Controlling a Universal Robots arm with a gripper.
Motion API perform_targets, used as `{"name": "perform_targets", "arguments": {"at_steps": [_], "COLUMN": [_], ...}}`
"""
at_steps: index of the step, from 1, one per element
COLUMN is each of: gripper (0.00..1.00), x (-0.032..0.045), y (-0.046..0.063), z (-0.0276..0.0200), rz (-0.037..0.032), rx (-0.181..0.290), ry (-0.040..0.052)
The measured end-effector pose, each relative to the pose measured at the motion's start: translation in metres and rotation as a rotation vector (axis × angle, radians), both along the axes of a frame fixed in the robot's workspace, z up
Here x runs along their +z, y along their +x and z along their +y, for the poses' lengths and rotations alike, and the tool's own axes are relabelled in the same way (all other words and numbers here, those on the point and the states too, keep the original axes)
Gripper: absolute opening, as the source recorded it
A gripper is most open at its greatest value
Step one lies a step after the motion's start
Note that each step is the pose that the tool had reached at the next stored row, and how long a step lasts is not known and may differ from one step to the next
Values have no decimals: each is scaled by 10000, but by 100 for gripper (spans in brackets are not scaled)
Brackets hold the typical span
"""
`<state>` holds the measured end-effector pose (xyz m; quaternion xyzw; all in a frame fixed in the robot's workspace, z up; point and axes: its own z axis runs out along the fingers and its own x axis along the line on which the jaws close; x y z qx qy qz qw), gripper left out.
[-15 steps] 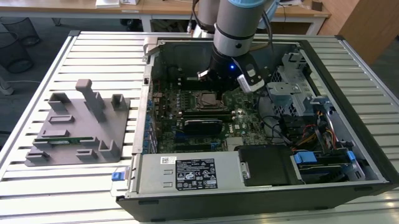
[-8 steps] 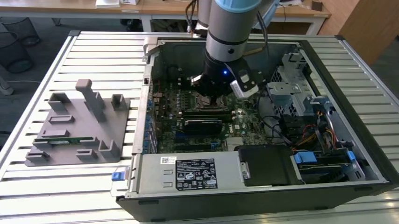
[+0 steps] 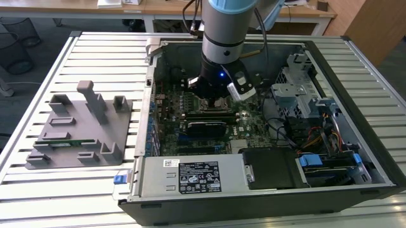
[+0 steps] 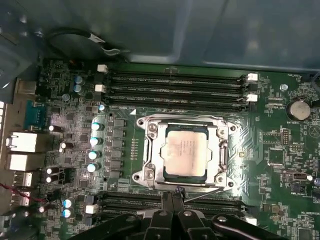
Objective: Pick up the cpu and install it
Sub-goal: 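Install the second cpu locking lever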
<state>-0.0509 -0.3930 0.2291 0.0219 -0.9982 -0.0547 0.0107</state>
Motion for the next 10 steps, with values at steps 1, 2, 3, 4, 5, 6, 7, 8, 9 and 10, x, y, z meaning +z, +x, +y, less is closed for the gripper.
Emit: {"name": "perform_targets", "arguments": {"at_steps": [1,2,3,4,5,6,7,8,9,10], "gripper": [11,11,11,11,11,11,11,11,11,11], "x": [0,-1,-1,-1,-1,0,0,0,0,0], "y": [0,0,0,0,0,0,-1,-4,-11,-24], "z": [-5,-16,-30,-45,-59,-70,-77,-79,-79,-79], "rz": [11,24,35,47,67,89,110,125,135,138], "rx": [1,0,-1,0,0,0,0,-2,-2,-1], "ry": [30,63,68,69,68,67,67,68,68,68]}}
